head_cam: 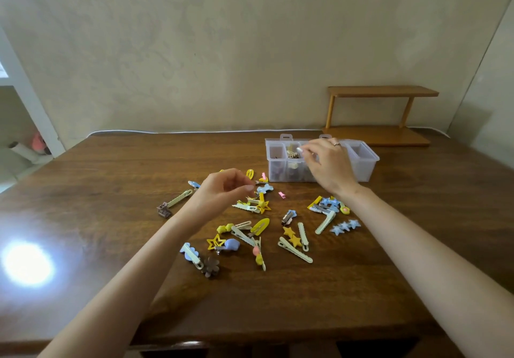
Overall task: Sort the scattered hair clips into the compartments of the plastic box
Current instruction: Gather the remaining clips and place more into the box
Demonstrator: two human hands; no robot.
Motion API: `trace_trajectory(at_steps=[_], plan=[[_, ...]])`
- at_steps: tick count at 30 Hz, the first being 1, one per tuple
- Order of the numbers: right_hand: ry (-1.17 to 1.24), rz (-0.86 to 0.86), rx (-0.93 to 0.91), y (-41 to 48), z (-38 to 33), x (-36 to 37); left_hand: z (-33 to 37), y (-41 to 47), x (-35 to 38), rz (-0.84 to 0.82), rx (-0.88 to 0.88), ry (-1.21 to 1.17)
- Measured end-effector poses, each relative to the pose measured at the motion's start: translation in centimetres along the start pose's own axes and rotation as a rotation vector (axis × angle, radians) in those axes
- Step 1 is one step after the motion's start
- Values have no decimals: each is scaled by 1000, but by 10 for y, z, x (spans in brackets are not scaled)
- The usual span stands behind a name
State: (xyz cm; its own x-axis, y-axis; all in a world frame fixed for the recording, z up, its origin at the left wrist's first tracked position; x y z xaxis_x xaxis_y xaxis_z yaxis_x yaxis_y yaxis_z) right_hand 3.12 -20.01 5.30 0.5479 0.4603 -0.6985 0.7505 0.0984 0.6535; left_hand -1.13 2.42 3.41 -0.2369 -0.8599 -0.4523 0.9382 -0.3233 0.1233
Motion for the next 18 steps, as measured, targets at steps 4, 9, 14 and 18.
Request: trace_trajectory(at_steps=[4, 9, 14, 18], plan=[[167, -22, -53, -18, -46, 5, -3, -16, -7, -24, 83, 173], [332, -100, -210, -38, -108, 16, -6, -40, -10, -230, 108, 239], [387, -143, -255, -57, -133, 25, -16, -62, -18, -439, 128, 367], [410, -187, -245, -69, -137, 32, -22, -72, -15, -477, 142, 496]])
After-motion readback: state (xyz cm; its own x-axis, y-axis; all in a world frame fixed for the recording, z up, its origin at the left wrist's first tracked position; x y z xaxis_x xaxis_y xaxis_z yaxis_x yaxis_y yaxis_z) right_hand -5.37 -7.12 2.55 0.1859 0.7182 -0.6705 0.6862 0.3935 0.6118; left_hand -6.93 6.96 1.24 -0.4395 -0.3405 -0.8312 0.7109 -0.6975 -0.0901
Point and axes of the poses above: each hand's wrist, its own y-axis towards the middle knuckle, its own x-axis out of the palm, z = x × y, the point moved 7 cm from there along y, towards the middle knuckle, and after that the axes turned 5 degrees about -x, right-handed, at the moved point
